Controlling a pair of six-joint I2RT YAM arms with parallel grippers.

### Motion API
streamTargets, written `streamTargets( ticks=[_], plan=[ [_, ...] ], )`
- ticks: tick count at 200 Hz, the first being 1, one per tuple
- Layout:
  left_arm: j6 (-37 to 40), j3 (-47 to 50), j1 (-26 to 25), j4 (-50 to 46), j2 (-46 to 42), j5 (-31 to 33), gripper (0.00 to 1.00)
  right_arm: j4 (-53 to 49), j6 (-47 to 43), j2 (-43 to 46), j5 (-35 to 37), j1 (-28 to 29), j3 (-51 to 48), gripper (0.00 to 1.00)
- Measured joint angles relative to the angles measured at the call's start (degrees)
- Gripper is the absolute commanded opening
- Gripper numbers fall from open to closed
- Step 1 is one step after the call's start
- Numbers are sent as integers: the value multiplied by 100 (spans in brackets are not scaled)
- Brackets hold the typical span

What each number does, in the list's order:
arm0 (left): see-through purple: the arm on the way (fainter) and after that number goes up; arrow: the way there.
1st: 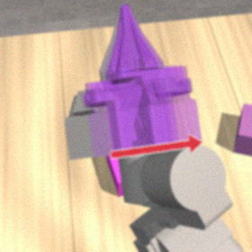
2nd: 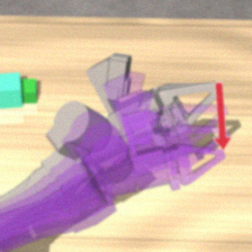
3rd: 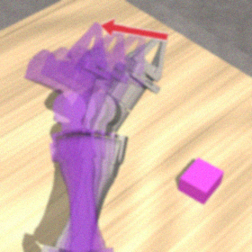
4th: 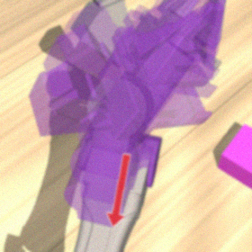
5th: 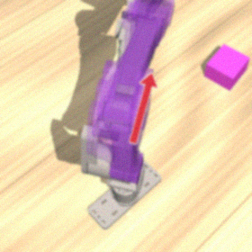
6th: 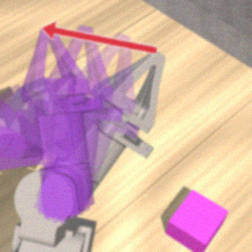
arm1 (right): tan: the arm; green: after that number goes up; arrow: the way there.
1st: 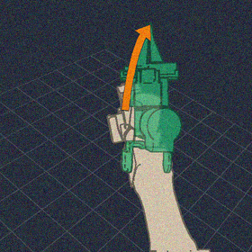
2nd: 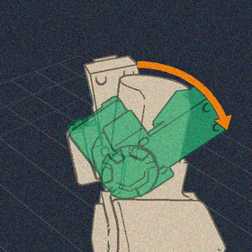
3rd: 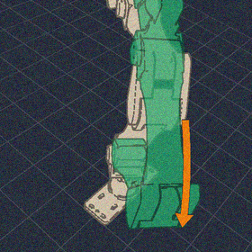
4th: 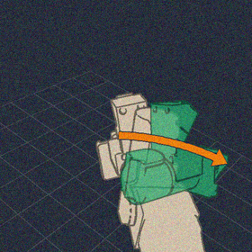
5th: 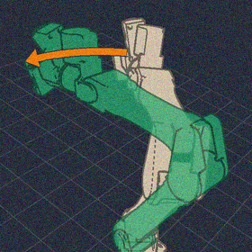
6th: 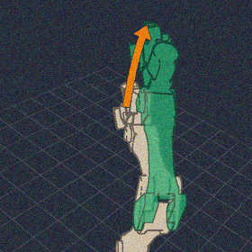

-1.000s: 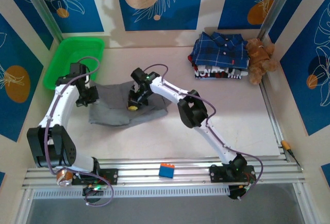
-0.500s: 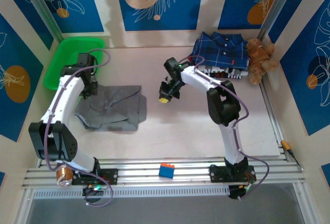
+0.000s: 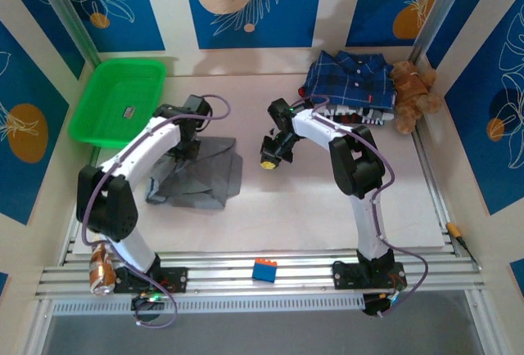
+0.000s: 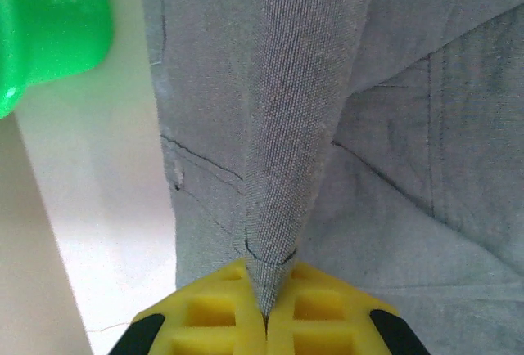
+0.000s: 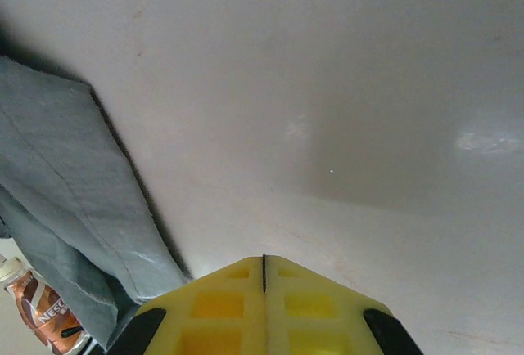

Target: Fold and stack the long sleeve shirts

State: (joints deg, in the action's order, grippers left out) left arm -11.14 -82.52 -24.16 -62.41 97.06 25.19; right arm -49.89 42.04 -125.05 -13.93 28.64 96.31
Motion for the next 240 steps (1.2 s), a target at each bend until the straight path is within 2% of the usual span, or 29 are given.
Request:
streamTargets(
  ticks=[86, 131, 183, 240],
  plan=[
    [-527, -518, -883, 20, 855, -476, 7, 175, 101, -271, -109, 55, -107, 2],
    [-686, -649, -1246, 17, 999, -656, 7, 229, 254, -343, -111, 118, 7, 2],
    [-944, -649, -1412, 44, 1029, -990, 7, 258, 293, -343, -125, 122, -20, 2],
    [-1303, -649, -1484, 365, 1045, -1665, 7, 317, 310, -323, -173, 105, -79, 1]
  ],
)
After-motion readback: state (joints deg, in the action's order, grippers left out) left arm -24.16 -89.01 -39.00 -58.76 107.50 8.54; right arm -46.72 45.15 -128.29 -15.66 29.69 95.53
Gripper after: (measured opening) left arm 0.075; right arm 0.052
